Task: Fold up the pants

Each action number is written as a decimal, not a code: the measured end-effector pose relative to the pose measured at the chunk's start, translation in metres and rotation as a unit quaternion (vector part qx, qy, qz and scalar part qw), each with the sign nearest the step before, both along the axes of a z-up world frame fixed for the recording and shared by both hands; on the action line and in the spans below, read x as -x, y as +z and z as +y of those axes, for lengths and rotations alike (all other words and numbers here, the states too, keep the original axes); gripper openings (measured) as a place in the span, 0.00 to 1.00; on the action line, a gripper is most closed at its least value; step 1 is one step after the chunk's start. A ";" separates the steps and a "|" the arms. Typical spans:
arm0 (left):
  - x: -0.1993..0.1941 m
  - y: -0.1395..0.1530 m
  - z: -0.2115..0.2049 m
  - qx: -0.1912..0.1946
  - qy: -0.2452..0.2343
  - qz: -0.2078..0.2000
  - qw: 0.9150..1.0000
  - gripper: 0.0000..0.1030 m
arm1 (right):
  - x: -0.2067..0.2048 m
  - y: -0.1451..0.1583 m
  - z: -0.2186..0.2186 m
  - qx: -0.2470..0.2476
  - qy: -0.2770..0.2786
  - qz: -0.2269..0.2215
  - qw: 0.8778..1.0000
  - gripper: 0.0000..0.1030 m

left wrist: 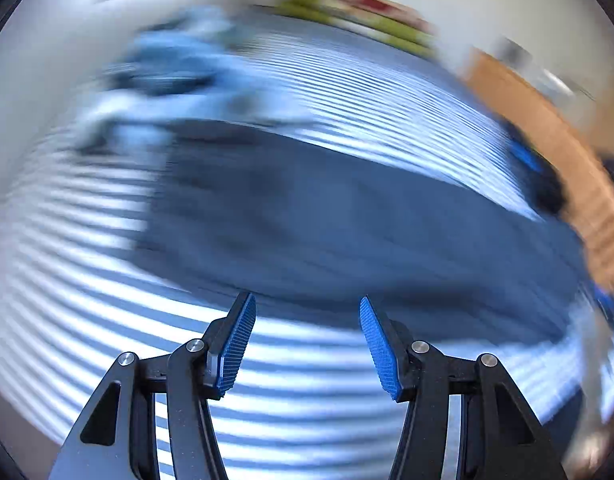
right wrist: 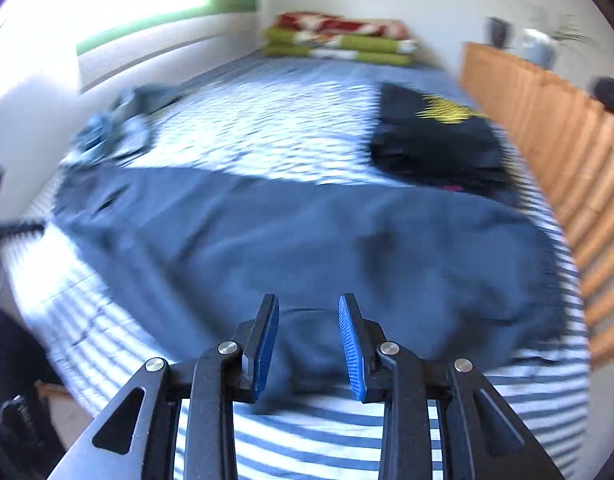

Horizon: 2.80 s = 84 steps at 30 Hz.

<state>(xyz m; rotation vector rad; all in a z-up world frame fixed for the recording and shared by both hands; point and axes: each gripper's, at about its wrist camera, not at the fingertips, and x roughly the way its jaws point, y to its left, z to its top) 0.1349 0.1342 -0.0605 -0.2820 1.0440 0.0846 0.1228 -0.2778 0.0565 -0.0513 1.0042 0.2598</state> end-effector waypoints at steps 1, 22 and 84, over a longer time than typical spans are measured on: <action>-0.004 -0.003 0.024 -0.007 0.027 0.006 1.000 0.57 | -0.002 -0.003 0.011 0.000 0.013 0.004 1.000 0.27; -0.071 -0.051 0.092 -0.069 0.032 0.084 0.994 0.29 | 0.003 -0.057 0.104 0.157 0.176 0.049 0.970 0.27; -0.114 -0.056 -0.253 0.014 -0.363 0.104 0.926 0.48 | -0.026 -0.082 0.137 0.093 0.242 0.073 0.963 0.18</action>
